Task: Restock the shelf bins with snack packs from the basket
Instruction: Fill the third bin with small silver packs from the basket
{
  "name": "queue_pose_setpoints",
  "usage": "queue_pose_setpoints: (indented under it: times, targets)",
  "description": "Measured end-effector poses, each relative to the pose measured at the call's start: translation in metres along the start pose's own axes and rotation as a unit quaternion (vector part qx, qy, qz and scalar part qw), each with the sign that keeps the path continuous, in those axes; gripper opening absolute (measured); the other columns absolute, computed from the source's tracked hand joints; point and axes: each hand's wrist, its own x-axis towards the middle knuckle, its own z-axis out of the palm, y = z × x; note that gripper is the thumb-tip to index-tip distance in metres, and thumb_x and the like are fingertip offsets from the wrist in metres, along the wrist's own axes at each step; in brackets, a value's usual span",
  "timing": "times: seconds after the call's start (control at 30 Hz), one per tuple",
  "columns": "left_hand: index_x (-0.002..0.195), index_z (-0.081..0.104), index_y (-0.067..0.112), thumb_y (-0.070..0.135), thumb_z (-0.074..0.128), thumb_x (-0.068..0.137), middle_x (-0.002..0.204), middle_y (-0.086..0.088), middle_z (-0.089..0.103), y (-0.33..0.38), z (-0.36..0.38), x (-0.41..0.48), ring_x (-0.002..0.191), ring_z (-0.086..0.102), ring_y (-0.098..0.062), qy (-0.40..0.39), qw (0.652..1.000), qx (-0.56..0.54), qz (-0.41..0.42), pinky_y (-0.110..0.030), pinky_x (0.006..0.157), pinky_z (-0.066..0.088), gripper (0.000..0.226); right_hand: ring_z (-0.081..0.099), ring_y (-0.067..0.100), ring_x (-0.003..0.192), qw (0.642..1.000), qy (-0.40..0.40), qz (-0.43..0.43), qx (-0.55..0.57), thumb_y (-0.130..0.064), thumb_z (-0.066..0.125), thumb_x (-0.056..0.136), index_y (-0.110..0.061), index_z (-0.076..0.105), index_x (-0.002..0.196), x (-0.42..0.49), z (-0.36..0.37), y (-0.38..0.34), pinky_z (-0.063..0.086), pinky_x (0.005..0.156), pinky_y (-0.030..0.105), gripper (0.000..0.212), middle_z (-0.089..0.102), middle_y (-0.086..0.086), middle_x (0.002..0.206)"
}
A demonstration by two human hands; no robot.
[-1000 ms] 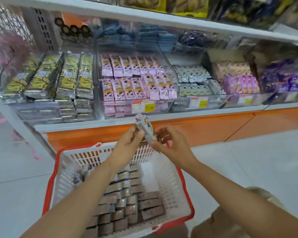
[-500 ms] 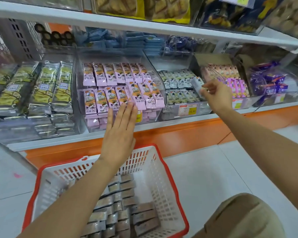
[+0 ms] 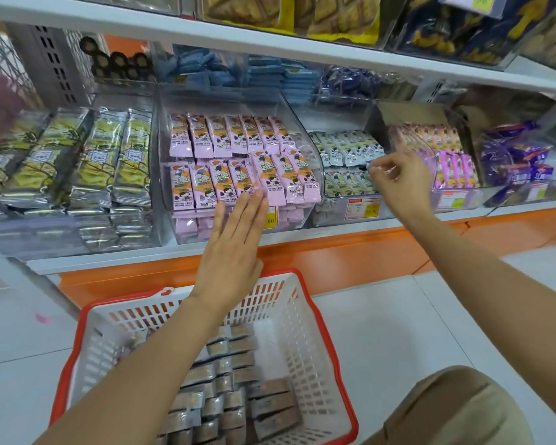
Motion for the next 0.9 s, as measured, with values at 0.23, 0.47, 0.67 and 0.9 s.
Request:
queue_pose_setpoints:
  times: [0.23,0.47,0.67,0.9]
  targets:
    - [0.148,0.038,0.004,0.022,0.041,0.084,0.150,-0.018,0.038,-0.048,-0.012,-0.082,0.139,0.034,-0.036,-0.004,0.998,-0.022,-0.063,-0.051,0.120,0.014,0.066,0.054,0.006,0.069,0.956,-0.114,-0.144,0.229,-0.012,0.064,0.090,-0.018,0.066,0.090,-0.152,0.047,-0.099,0.043,0.064,0.014,0.006,0.059,-0.012,0.081]
    - [0.135,0.052,-0.002,0.036,0.049,0.098,0.144,-0.028,0.045,-0.111,0.012,-0.192,0.131,0.043,-0.046,-0.146,0.973,0.030,-0.178,-0.056,0.110,0.029,0.054,0.058,0.010,0.081,0.898,-0.411,-0.111,0.110,-0.020,0.064,0.090,-0.017,0.065,0.112,-0.253,0.177,-0.097,0.049,0.077,0.028,0.022,0.060,-0.002,0.102]
    - [0.138,0.042,-0.016,0.000,0.083,0.065,0.150,-0.031,0.034,-0.128,0.030,-0.247,0.136,0.040,-0.046,-0.232,0.942,-0.018,-0.244,-0.054,0.111,0.034,0.085,0.048,0.026,0.127,0.829,-0.554,-0.058,-0.049,-0.024,0.063,0.093,-0.014,0.050,0.137,-0.300,0.237,-0.073,0.039,0.105,0.033,0.047,0.048,0.007,0.142]
    - [0.148,0.029,-0.012,0.001,0.056,0.079,0.159,-0.025,0.020,-0.135,0.040,-0.257,0.148,0.016,-0.036,-0.192,0.950,-0.055,-0.239,-0.042,0.118,0.011,0.075,0.059,0.027,0.110,0.804,-0.587,-0.004,-0.095,-0.009,0.059,0.090,-0.016,0.053,0.137,-0.326,0.275,-0.055,0.047,0.092,0.032,0.048,0.063,0.013,0.123]
